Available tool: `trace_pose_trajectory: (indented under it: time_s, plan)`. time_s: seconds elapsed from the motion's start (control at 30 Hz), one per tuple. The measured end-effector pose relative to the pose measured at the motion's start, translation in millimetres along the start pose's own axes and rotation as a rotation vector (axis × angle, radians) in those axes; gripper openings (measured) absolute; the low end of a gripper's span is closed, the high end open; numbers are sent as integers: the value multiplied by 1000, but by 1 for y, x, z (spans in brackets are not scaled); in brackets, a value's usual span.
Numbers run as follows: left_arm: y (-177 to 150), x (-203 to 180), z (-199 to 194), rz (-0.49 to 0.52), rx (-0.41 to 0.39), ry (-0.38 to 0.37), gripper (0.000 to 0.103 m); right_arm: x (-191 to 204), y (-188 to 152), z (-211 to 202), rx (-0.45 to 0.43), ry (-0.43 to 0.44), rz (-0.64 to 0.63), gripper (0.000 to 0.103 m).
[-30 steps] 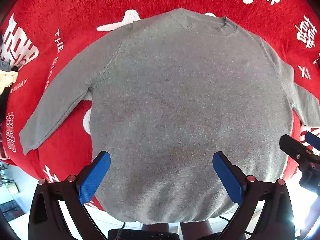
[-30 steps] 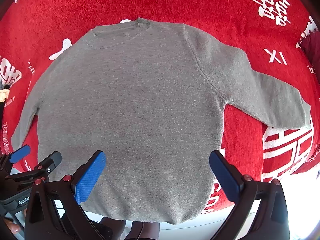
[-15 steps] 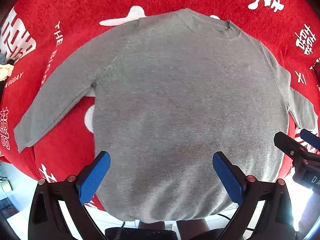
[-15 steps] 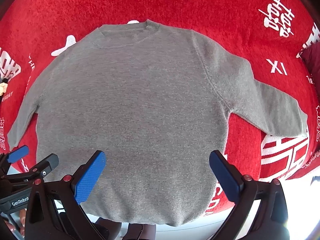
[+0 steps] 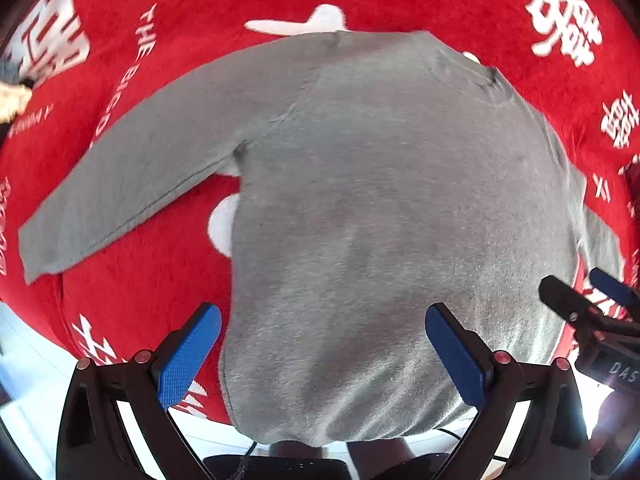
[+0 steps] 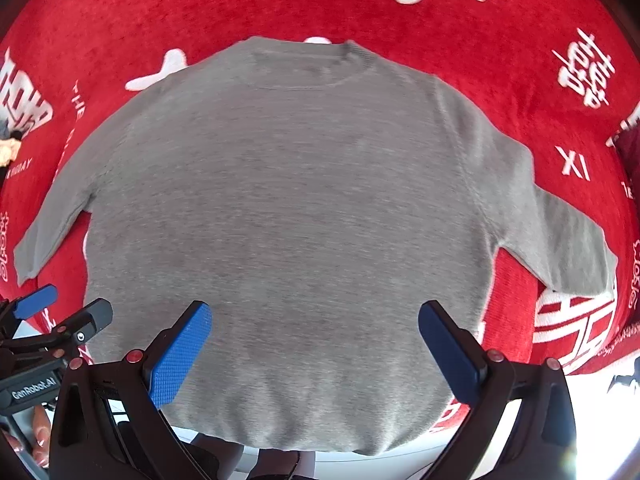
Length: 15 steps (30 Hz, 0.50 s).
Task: Fold small clothes
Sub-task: 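Grasp the sweater sleeve cuff with the left gripper and lift it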
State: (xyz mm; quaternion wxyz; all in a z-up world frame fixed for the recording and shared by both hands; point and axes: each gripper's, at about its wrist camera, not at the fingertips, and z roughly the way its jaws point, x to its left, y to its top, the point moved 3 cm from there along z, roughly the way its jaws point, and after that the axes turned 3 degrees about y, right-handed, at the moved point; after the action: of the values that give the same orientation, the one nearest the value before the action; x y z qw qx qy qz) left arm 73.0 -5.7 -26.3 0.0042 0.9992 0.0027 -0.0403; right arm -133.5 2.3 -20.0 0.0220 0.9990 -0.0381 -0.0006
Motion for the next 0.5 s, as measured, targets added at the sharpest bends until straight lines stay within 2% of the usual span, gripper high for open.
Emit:
trace_pose_trajectory:
  time_s: [0.27, 0.37, 0.5]
  plan:
    - [5, 73, 4, -166, -59, -26, 103, 47, 8, 9, 21, 12, -77, 103]
    - [6, 110, 8, -268, -85, -89, 103, 69, 11, 15, 31, 29, -113, 103]
    - [4, 166, 16, -432, -128, -214, 103, 103, 13, 22, 42, 75, -170, 103]
